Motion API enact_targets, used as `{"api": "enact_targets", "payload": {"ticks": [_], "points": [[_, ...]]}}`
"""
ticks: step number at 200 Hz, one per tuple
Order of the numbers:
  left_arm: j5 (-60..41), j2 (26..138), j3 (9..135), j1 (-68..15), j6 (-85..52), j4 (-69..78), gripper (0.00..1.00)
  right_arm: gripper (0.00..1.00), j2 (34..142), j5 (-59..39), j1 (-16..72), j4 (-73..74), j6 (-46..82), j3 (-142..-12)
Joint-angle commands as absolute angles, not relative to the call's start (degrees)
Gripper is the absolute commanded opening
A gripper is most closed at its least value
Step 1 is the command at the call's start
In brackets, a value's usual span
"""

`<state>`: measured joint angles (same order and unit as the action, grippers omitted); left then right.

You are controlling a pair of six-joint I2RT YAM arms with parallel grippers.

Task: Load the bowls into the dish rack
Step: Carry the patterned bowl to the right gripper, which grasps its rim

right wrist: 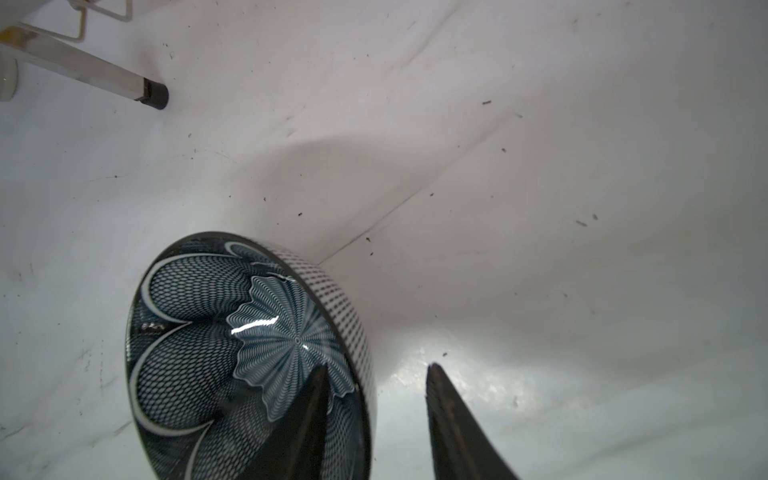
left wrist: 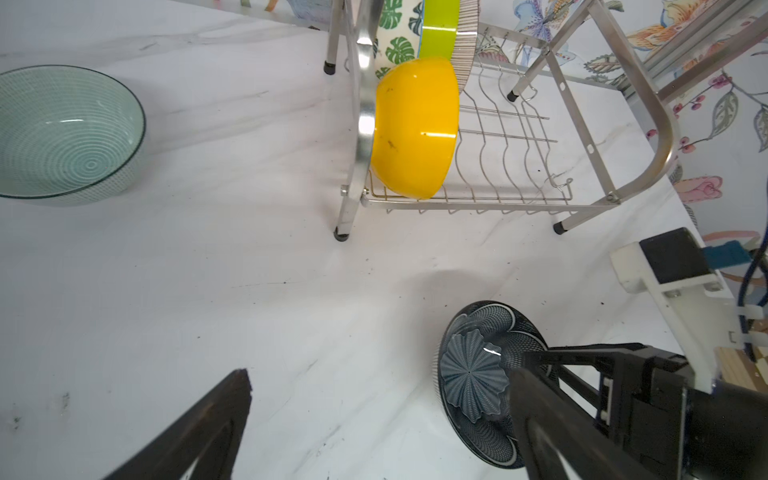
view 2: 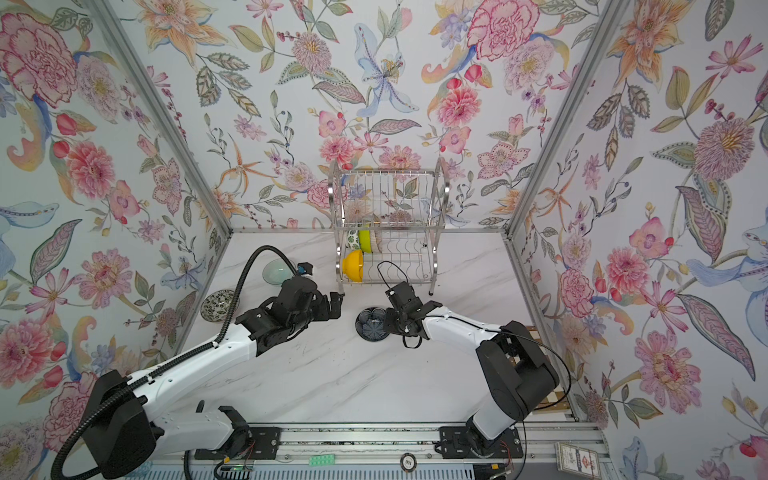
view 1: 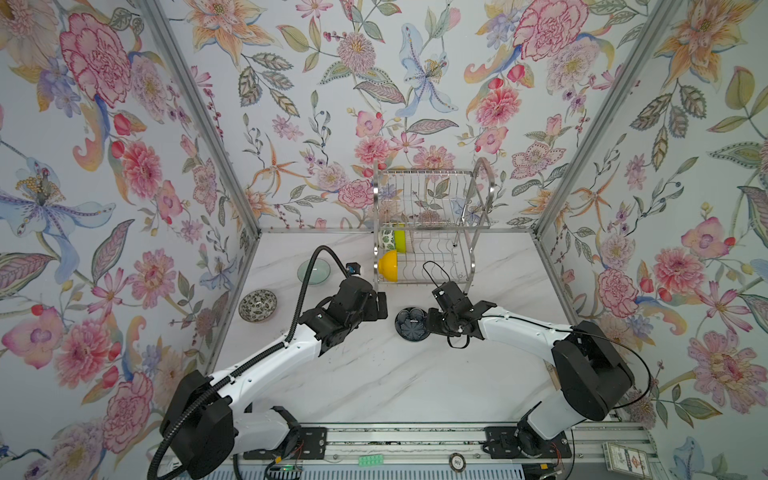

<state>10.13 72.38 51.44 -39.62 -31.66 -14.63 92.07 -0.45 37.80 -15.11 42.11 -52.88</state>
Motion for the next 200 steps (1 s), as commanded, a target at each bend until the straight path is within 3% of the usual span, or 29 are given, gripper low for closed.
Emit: {"api": "enact_targets", "payload": {"ticks": [1,43,56,88,115,164,200], "points": [[17.56,69.38,49.08,-38.96,-31.81,-17.22,0.99,0.31,93.15,0.48,38.28,-14.87,42.15,-54.32],[15.11,63.94,42.05,-38.97,-30.68,-8.74,0.99,0.17,93.63,0.66,38.5,-14.55,43.05,-54.54],[9.59,61.54,37.83,-39.03,-29.63,-2.82,0.99,0.12,93.72,0.7,38.5,-14.37,43.41,-54.74],[7.38,52.01,23.77,-38.81,-32.59,14.32,0.99,0.06,93.69,0.82,38.44,-14.49,43.61,-55.7],[11.39,49.67,24.98,-38.42,-31.28,7.88,0.99,0.02,93.37,1.43,38.46,-14.59,43.6,-56.6],[15.42,56.48,31.33,-33.59,-36.65,-3.36,0.99,0.0,92.88,1.21,38.36,-13.19,43.05,-58.57],[7.26,59.71,32.29,-30.76,-34.94,-1.11,0.99,0.0,91.46,2.08,38.89,-10.42,42.41,-59.67]]}}
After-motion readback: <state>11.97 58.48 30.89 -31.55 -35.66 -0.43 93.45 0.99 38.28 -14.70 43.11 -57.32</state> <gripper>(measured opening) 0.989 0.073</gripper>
